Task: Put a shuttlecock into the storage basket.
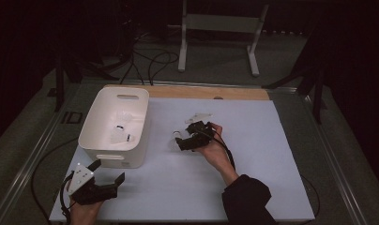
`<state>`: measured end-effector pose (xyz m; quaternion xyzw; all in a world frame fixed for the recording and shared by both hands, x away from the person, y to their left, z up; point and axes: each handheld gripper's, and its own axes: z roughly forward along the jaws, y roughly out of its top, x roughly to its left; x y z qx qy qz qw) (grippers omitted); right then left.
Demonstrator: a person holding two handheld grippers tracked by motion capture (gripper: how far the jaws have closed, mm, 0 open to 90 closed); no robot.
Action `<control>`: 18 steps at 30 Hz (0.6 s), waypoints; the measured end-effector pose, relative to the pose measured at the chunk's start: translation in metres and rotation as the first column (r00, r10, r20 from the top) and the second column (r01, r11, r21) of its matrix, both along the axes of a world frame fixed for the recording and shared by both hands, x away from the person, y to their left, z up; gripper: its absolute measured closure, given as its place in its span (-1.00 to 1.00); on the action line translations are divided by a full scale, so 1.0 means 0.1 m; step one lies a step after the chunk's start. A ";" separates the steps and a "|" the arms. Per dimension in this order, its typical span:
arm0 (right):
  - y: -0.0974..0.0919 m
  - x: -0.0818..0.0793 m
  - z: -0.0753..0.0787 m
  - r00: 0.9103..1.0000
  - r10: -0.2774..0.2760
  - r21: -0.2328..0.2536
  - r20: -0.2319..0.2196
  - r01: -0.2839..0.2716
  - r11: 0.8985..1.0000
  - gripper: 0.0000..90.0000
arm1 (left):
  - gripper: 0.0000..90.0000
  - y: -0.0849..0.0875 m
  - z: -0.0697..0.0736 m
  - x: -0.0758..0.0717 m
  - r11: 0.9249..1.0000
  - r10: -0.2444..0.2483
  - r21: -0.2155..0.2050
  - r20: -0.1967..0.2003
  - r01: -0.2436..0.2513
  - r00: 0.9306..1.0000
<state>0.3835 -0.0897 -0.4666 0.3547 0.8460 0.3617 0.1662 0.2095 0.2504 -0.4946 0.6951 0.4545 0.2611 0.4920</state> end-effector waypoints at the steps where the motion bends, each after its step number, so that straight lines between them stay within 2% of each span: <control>1: 0.00 0.00 -0.01 1.000 0.001 -0.002 0.000 -0.001 1.000 -0.73 | -0.98 0.00 0.00 0.00 1.000 0.000 0.000 0.000 0.000 1.000; 12: 0.09 0.01 -0.16 0.999 0.010 -0.053 -0.030 -0.012 0.999 -0.66 | -0.98 0.00 0.00 0.00 1.000 0.000 0.001 0.000 0.000 1.000; 18: 0.16 0.03 -0.22 1.000 0.011 -0.082 -0.028 -0.013 0.997 -0.44 | -0.98 0.00 0.00 0.00 1.000 0.000 0.001 0.000 0.000 1.000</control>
